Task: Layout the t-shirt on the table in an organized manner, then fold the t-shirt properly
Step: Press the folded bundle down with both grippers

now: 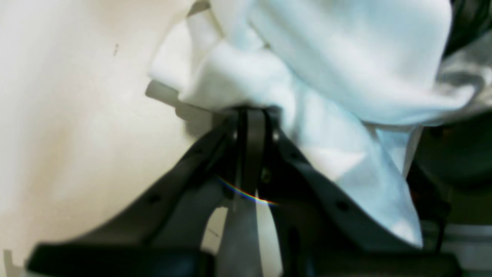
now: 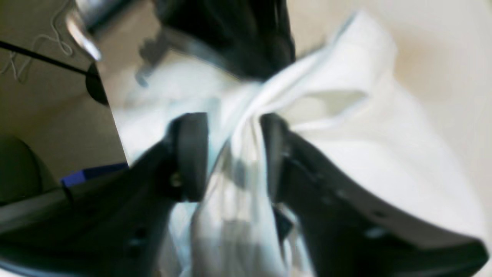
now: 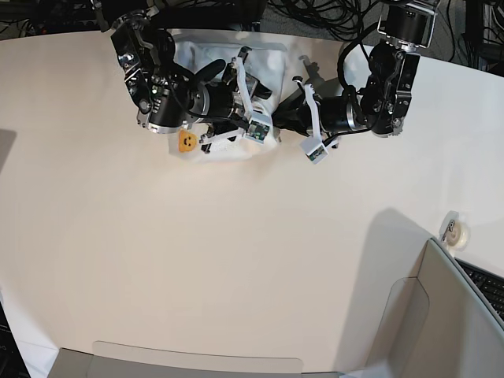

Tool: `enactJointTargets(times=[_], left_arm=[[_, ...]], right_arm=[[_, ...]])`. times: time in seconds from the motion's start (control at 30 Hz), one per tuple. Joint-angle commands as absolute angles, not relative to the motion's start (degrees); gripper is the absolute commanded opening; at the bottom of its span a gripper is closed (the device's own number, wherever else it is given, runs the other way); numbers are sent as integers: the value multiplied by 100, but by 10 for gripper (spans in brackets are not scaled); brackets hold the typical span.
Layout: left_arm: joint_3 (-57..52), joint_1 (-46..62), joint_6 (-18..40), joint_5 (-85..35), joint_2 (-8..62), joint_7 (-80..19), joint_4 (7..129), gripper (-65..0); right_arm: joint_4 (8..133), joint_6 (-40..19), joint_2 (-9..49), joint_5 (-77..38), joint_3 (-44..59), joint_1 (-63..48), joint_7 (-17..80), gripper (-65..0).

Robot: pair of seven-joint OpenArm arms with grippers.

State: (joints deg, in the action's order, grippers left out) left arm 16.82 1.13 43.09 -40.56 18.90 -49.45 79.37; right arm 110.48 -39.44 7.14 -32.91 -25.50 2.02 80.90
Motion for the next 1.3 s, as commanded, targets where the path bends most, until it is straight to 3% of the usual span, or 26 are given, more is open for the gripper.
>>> enactJointTargets(times=[0.0,0.17,0.37,0.5,0.57,0.6,0.73,1.03,1.27], left_arm=[[1692,163,4000,-3108,1991,-5657,7820,-624],[1692,163,4000,-3108,1991,-5657,7820,-624],[1692,163,4000,-3108,1991,-5657,7811,-624],[1692,163,4000,-3108,1991,-5657,7811,-624],[1692,163,4000,-3108,1991,-5657,7811,-625],[1692,163,4000,-3108,1991,-5657,7811,-625],[1692,163,4000,-3099,1991,-5657,7811,-625],[1701,127,4000,-3099,1991,-5657,7662,-625],[1710,-154,4000,-3099,1991,-5376,6941,-626]], right_arm=[[11187,-4000,708,-3371,-2554,365,8000,-336],[11240,-4000,620,-3732,-2510,690,7969,-271],[11213,-4000,268,-3767,-2404,989,7899,-269],[11204,-4000,224,-3758,-1692,1024,7899,-273],[11204,-4000,277,-3758,-1218,989,7899,-308],[11204,-4000,409,-3785,-1024,980,7899,-356],[11204,-4000,778,-3802,-673,760,7899,-636],[11477,-4000,1824,-3802,-1490,171,7952,-650],[11530,-4000,2519,-4242,-1569,110,8000,-650]])
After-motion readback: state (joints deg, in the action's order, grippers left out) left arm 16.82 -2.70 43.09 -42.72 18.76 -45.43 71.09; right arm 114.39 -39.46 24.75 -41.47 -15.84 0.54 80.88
